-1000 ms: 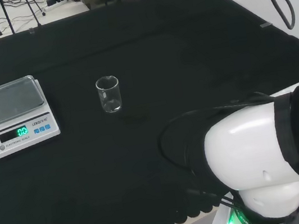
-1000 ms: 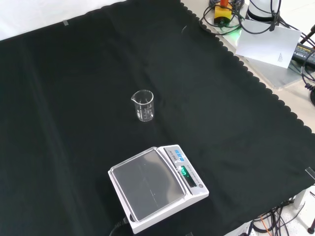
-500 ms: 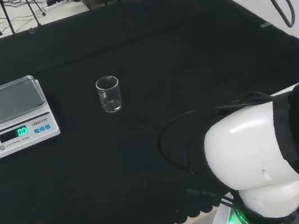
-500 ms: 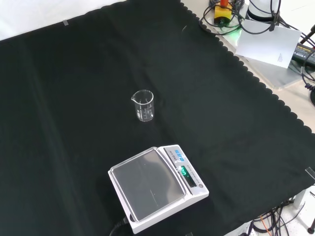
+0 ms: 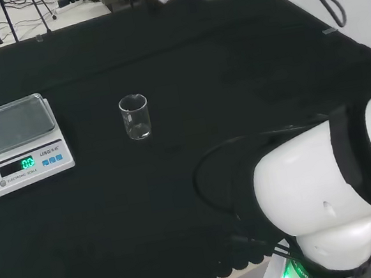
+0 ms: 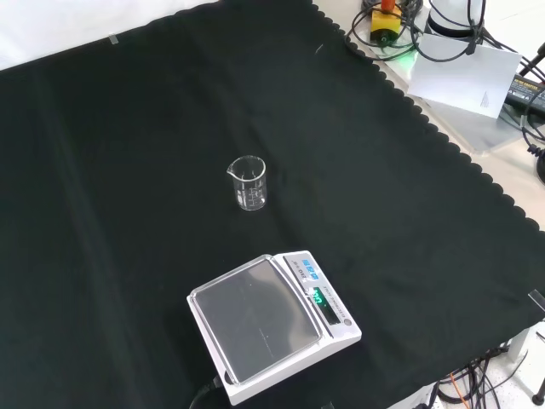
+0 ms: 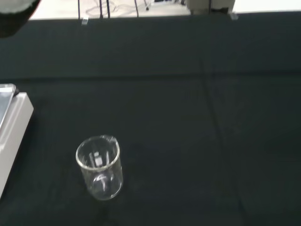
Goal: Pick up the beaker.
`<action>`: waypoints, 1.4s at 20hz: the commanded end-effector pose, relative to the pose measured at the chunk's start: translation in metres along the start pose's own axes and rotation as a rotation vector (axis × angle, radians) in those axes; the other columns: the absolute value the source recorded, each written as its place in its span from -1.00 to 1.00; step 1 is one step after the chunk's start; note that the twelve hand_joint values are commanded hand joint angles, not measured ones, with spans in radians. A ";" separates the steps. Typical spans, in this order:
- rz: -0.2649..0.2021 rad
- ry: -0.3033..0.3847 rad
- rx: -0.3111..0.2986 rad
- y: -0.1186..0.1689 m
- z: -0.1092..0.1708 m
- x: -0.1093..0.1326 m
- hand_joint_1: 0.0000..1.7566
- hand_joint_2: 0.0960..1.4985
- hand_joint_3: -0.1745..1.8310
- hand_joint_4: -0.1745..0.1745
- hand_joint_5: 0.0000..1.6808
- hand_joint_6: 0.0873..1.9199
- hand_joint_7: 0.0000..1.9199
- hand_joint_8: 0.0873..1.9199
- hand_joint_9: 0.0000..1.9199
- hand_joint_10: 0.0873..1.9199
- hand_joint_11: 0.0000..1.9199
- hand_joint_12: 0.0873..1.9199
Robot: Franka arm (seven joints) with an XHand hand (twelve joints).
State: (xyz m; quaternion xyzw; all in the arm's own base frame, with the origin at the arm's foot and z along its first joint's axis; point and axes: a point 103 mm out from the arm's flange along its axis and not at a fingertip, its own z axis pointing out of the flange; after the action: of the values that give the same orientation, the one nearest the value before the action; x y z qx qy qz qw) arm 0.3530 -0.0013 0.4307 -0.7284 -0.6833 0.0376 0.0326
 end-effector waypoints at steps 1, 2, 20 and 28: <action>-0.076 0.016 0.091 0.067 0.060 0.022 -0.29 -0.18 -0.56 0.22 -0.94 -1.00 -1.00 -0.48 -0.94 -0.12 -1.00 0.24; -0.083 0.017 0.099 0.074 0.066 0.024 -0.29 -0.17 -0.56 0.23 -0.95 -1.00 -1.00 -0.49 -0.94 -0.12 -1.00 0.23; -0.156 0.087 0.184 0.149 0.184 0.055 -0.28 -0.15 -0.58 0.26 -0.97 -1.00 -1.00 -0.55 -0.95 -0.12 -1.00 0.22; -0.168 0.109 0.212 0.161 0.222 0.061 -0.27 -0.14 -0.59 0.26 -0.98 -1.00 -1.00 -0.56 -0.95 -0.12 -1.00 0.22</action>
State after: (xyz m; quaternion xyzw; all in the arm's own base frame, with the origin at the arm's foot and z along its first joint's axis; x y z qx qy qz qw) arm 0.4889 0.0424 0.2217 -0.6693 -0.7283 0.0648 0.1317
